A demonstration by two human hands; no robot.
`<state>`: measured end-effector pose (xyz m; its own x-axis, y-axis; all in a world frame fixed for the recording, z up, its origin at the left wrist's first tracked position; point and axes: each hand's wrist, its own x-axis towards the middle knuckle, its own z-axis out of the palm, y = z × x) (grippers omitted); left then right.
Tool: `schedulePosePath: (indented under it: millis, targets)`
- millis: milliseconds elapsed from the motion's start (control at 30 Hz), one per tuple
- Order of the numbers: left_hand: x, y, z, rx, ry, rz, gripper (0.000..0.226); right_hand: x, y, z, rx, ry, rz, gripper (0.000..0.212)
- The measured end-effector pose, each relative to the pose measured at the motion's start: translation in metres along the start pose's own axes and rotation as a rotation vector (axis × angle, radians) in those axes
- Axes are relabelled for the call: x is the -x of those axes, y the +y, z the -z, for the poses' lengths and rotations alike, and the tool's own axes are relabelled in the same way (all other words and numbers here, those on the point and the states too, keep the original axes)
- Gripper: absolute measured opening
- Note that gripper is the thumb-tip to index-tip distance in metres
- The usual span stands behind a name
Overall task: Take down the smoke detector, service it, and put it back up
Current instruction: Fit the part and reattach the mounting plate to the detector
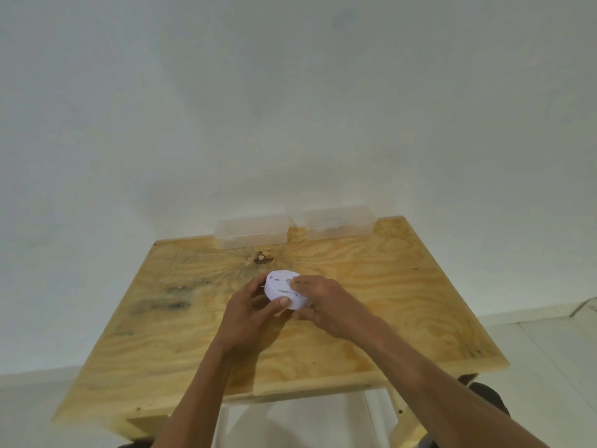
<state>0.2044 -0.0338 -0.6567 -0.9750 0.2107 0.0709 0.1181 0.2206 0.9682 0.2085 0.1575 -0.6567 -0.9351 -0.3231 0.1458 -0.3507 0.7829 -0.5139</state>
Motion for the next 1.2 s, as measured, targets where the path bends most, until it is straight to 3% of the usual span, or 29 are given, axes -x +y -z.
schedulePosePath:
  millis: [133, 233, 333, 433, 667, 1200]
  targets:
    - [-0.001, 0.006, 0.001, -0.004, 0.074, 0.013, 0.028, 0.0, -0.008, -0.001, -0.193, 0.231, -0.042, 0.039]
    - [-0.001, 0.013, 0.0, 0.108, 0.133, 0.01, 0.031, -0.001, -0.014, 0.004, -0.486, 0.36, -0.142, 0.027]
    - [-0.001, 0.022, -0.001, 0.23, 0.133, 0.018, 0.027, 0.001, -0.021, 0.015, -0.98, 0.363, -0.226, 0.024]
    - [-0.002, 0.03, 0.0, 0.28, 0.147, 0.007, 0.024, 0.002, -0.027, 0.024, -1.165, 0.356, -0.234, 0.026]
    - [-0.003, 0.044, 0.002, 0.335, 0.176, -0.052, 0.023, 0.0, -0.024, 0.033, -1.066, 0.377, -0.273, 0.024]
    - [-0.01, 0.053, -0.001, 0.352, 0.238, -0.044, 0.018, -0.009, -0.024, 0.045, -1.154, 0.395, -0.321, 0.021]
